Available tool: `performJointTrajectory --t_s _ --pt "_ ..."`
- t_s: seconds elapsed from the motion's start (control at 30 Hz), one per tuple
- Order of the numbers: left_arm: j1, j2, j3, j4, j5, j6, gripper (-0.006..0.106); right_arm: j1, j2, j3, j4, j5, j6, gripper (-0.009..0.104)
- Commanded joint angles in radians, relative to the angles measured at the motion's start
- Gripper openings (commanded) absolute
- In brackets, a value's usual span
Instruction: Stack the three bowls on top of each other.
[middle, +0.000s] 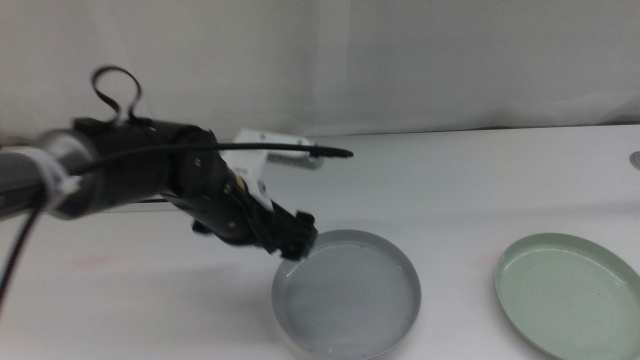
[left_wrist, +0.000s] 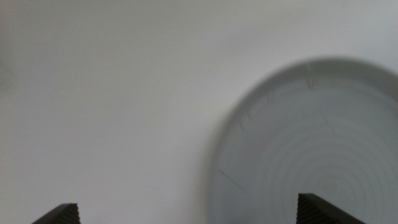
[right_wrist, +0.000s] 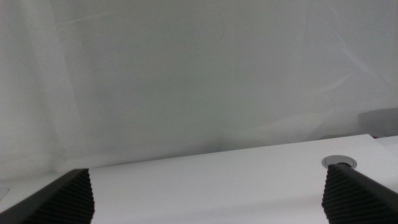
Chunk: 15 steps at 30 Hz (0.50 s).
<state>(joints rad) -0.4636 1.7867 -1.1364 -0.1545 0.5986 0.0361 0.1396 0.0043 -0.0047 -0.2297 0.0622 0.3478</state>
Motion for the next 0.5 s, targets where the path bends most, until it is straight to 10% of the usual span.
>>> performJointTrajectory --t_s 0.0,0.27,0.47 --pt "0.001 -0.067 0.003 0.084 -0.031 -0.029 0.092 0.000 -0.016 0.040 -0.003 -0.010 -0.007 0.103" --pt "0.190 -0.301 0.003 0.379 -0.004 -0.176 0.092 0.000 -0.016 0.040 -0.003 -0.010 -0.007 0.103" --pt "0.401 -0.503 0.023 0.411 0.072 -0.165 0.092 0.000 -0.016 0.040 -0.003 -0.010 -0.007 0.103"
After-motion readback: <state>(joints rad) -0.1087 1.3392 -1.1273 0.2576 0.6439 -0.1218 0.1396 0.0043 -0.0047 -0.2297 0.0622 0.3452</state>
